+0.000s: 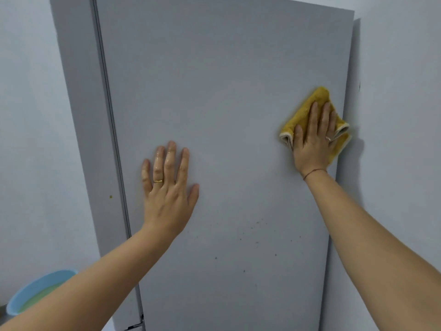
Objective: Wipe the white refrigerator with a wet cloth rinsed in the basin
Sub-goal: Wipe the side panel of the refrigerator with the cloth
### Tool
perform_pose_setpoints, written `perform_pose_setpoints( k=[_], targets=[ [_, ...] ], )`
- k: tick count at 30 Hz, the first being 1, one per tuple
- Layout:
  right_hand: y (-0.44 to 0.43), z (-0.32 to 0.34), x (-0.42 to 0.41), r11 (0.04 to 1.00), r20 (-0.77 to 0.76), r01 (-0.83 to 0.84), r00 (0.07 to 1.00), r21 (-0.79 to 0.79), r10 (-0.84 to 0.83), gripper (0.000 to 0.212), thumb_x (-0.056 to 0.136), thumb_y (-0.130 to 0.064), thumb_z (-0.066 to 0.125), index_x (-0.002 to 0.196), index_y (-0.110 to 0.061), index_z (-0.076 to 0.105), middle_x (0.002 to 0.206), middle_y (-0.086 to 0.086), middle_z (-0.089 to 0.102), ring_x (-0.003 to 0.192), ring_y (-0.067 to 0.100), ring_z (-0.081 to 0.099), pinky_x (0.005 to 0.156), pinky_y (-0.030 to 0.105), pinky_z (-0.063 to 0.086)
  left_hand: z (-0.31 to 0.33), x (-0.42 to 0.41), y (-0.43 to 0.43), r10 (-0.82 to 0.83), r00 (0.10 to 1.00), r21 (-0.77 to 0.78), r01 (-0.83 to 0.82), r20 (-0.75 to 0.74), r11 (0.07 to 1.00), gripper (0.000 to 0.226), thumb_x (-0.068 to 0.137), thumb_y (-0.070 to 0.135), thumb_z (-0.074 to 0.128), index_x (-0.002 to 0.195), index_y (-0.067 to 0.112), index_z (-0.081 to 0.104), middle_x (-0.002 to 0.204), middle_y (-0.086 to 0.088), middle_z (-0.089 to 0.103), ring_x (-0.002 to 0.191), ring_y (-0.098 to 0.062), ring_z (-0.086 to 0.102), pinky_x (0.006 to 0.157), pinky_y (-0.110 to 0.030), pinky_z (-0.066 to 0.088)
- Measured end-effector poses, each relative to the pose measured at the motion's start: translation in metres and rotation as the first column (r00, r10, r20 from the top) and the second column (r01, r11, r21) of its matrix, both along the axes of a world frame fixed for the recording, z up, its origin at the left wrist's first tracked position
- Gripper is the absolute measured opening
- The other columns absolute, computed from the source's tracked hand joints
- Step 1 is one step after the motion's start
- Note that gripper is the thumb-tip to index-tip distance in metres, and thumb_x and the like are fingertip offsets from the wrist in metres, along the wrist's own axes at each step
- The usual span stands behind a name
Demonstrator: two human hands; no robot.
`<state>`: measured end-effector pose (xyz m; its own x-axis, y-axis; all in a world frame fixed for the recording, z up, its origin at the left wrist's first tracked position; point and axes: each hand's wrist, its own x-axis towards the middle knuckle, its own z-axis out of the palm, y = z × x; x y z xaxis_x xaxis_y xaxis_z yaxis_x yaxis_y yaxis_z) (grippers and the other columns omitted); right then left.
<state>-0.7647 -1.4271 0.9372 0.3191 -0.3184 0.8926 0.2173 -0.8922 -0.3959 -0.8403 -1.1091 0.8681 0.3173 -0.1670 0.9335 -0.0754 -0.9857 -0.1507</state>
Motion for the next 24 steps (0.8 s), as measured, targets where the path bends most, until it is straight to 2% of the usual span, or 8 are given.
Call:
perform_pose_setpoints(
  k=[7, 10, 14, 17, 21, 24],
  targets=[
    [0.006, -0.080, 0.002, 0.988, -0.022, 0.030, 0.999, 0.149, -0.027, 0.067, 0.095, -0.050, 0.016, 0.152, -0.014, 0.016, 0.159, 0.012, 0.011, 0.147, 0.032, 0.007, 0.116, 0.051, -0.001, -0.001, -0.002, 0.000, -0.013, 1.000, 0.001, 0.013, 0.003, 1.000, 0.072, 0.089, 0.041, 0.042, 0.151, 0.010, 0.022, 0.158, -0.016, 0.016, 0.146, -0.033, 0.010, 0.118, -0.049, 0.003],
    [0.009, -0.101, 0.001, 0.984, -0.030, 0.029, 0.999, 0.178, -0.024, 0.066, 0.095, -0.048, 0.018, 0.151, -0.013, 0.017, 0.159, 0.013, 0.011, 0.147, 0.032, 0.008, 0.116, 0.055, 0.002, -0.011, -0.004, -0.008, -0.019, 1.000, 0.023, 0.020, -0.016, 1.000, 0.072, 0.089, 0.041, 0.042, 0.151, 0.010, 0.023, 0.158, -0.015, 0.014, 0.146, -0.033, 0.009, 0.118, -0.049, 0.001],
    [0.016, -0.121, 0.000, 0.980, -0.051, 0.025, 0.999, 0.198, -0.016, 0.066, 0.095, -0.049, 0.017, 0.151, -0.014, 0.014, 0.159, 0.012, 0.010, 0.147, 0.031, 0.005, 0.115, 0.053, -0.007, -0.031, -0.004, -0.028, -0.041, 0.998, 0.087, 0.046, -0.057, 0.995, 0.070, 0.090, 0.042, 0.039, 0.151, 0.011, 0.025, 0.159, -0.013, 0.014, 0.146, -0.032, 0.010, 0.118, -0.051, 0.004],
    [0.017, -0.143, 0.000, 0.979, -0.050, 0.014, 0.999, 0.206, -0.004, 0.066, 0.096, -0.048, 0.019, 0.151, -0.012, 0.015, 0.159, 0.014, 0.012, 0.146, 0.033, 0.007, 0.114, 0.054, -0.006, -0.045, -0.004, -0.046, -0.053, 0.994, 0.121, 0.063, -0.092, 0.991, 0.070, 0.090, 0.043, 0.037, 0.151, 0.011, 0.025, 0.159, -0.013, 0.014, 0.147, -0.031, 0.010, 0.118, -0.051, 0.006],
    [0.020, -0.176, 0.002, 0.974, -0.055, -0.004, 0.998, 0.225, 0.017, 0.068, 0.097, -0.052, 0.017, 0.151, -0.009, 0.016, 0.158, 0.016, 0.012, 0.146, 0.034, 0.007, 0.115, 0.059, 0.000, -0.058, -0.001, -0.063, -0.068, 0.992, 0.167, 0.084, -0.103, 0.982, 0.073, 0.089, 0.040, 0.051, 0.151, 0.011, 0.026, 0.159, -0.012, 0.014, 0.146, -0.030, 0.010, 0.117, -0.052, 0.008],
    [0.024, -0.201, 0.000, 0.968, -0.057, -0.017, 0.998, 0.249, 0.032, 0.066, 0.097, -0.045, 0.023, 0.150, -0.007, 0.016, 0.157, 0.019, 0.012, 0.145, 0.035, 0.007, 0.115, 0.058, 0.000, -0.071, 0.002, -0.068, -0.066, 0.991, 0.193, 0.089, -0.119, 0.977, 0.077, 0.087, 0.040, 0.057, 0.151, 0.011, 0.026, 0.159, -0.012, 0.013, 0.147, -0.030, 0.009, 0.118, -0.051, 0.006]
  ],
)
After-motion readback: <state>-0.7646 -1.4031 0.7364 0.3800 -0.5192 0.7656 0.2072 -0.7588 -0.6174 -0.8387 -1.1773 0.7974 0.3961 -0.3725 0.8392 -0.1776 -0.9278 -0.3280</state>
